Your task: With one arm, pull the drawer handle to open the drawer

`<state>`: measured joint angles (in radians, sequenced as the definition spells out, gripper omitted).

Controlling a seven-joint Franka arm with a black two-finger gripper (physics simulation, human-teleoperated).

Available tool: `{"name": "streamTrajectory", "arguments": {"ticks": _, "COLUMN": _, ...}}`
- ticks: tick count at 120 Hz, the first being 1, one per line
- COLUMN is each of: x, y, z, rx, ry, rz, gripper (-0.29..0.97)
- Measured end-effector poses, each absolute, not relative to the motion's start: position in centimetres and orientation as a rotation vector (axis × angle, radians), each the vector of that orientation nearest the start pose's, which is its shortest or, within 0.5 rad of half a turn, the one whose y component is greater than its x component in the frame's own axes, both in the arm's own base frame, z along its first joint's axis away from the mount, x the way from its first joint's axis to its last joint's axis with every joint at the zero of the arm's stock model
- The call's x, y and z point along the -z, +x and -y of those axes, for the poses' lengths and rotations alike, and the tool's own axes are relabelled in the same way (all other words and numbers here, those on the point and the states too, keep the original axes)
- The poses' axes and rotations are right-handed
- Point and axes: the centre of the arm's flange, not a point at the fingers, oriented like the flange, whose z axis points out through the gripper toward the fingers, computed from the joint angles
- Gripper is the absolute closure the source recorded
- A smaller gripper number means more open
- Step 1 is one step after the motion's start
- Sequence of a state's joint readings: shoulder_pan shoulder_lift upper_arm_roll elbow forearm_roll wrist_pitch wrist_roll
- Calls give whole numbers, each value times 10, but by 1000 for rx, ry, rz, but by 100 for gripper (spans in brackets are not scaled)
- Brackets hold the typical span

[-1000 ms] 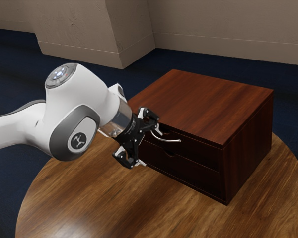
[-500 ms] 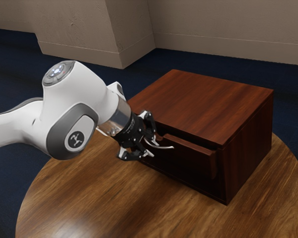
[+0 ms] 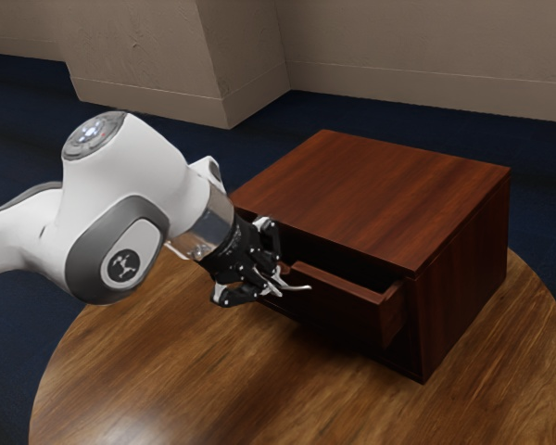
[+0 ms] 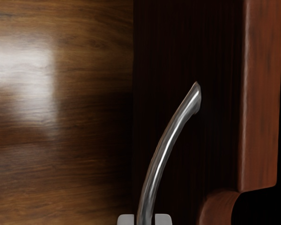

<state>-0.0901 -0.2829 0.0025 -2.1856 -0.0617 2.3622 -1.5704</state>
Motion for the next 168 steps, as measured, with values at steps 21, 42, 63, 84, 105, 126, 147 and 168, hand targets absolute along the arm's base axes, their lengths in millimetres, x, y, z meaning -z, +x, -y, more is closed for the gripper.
{"name": "streamTrajectory", "arguments": {"ticks": 21, "x": -557, "y": 485, "z": 43, "rx": 486, "ry": -2529, "rz": 2396, "gripper": 77}}
{"name": "streamTrajectory", "arguments": {"ticks": 42, "x": -558, "y": 464, "z": 43, "rx": 494, "ry": -2534, "rz": 2395, "gripper": 78}}
{"name": "streamTrajectory", "arguments": {"ticks": 63, "x": -557, "y": 443, "z": 40, "rx": 502, "ry": -2535, "rz": 2400, "gripper": 78}}
{"name": "streamTrajectory", "arguments": {"ticks": 84, "x": -558, "y": 424, "z": 40, "rx": 518, "ry": -2539, "rz": 2403, "gripper": 78}}
{"name": "streamTrajectory", "arguments": {"ticks": 105, "x": -559, "y": 405, "z": 40, "rx": 543, "ry": -2541, "rz": 2404, "gripper": 78}}
{"name": "streamTrajectory", "arguments": {"ticks": 126, "x": -558, "y": 386, "z": 39, "rx": 570, "ry": -2542, "rz": 2407, "gripper": 79}}
{"name": "streamTrajectory", "arguments": {"ticks": 147, "x": -555, "y": 372, "z": 39, "rx": 590, "ry": -2539, "rz": 2404, "gripper": 79}}
{"name": "streamTrajectory", "arguments": {"ticks": 168, "x": -556, "y": 367, "z": 40, "rx": 610, "ry": -2536, "rz": 2402, "gripper": 78}}
